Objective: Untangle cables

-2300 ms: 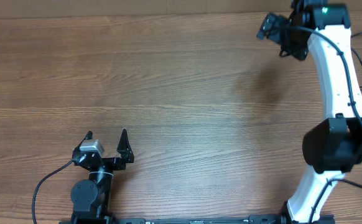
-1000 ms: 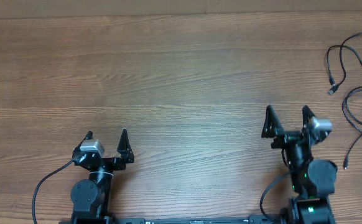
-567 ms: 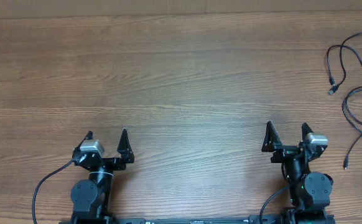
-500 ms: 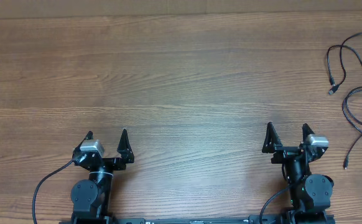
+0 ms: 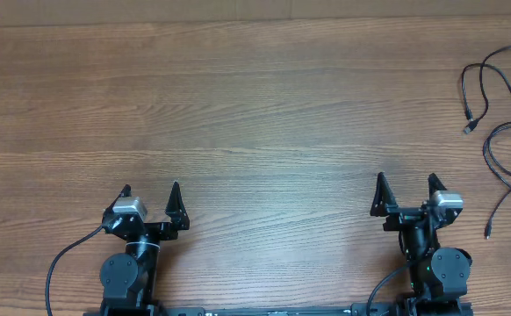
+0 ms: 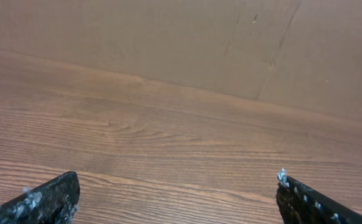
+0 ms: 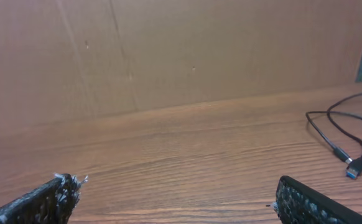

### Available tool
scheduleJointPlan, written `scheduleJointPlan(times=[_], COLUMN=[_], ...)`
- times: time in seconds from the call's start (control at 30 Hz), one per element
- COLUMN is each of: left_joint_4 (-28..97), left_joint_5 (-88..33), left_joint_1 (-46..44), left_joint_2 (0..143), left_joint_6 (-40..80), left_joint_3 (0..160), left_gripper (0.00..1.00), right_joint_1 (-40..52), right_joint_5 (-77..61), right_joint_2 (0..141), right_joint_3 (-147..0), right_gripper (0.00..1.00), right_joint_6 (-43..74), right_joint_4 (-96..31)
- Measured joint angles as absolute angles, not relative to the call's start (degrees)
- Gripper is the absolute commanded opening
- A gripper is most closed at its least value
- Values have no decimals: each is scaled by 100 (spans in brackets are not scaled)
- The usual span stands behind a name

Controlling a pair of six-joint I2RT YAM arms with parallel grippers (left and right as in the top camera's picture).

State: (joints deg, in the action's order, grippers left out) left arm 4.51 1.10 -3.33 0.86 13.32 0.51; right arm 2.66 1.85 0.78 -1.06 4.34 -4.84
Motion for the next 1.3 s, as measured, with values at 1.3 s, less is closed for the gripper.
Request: scheduleJointPlan(times=[1.3], left_joint_4=[451], left_joint_5=[110], left_joint_1=[-331], left_joint_2=[86], left_joint_6=[1332], left_joint_3=[51], left_gripper=[99], right_joint_1=[266], right_joint_5=[150], right_joint_2=[78], right_joint_3=[-106], right_gripper=[100], right_joint_6=[228], right_joint_4=[-513])
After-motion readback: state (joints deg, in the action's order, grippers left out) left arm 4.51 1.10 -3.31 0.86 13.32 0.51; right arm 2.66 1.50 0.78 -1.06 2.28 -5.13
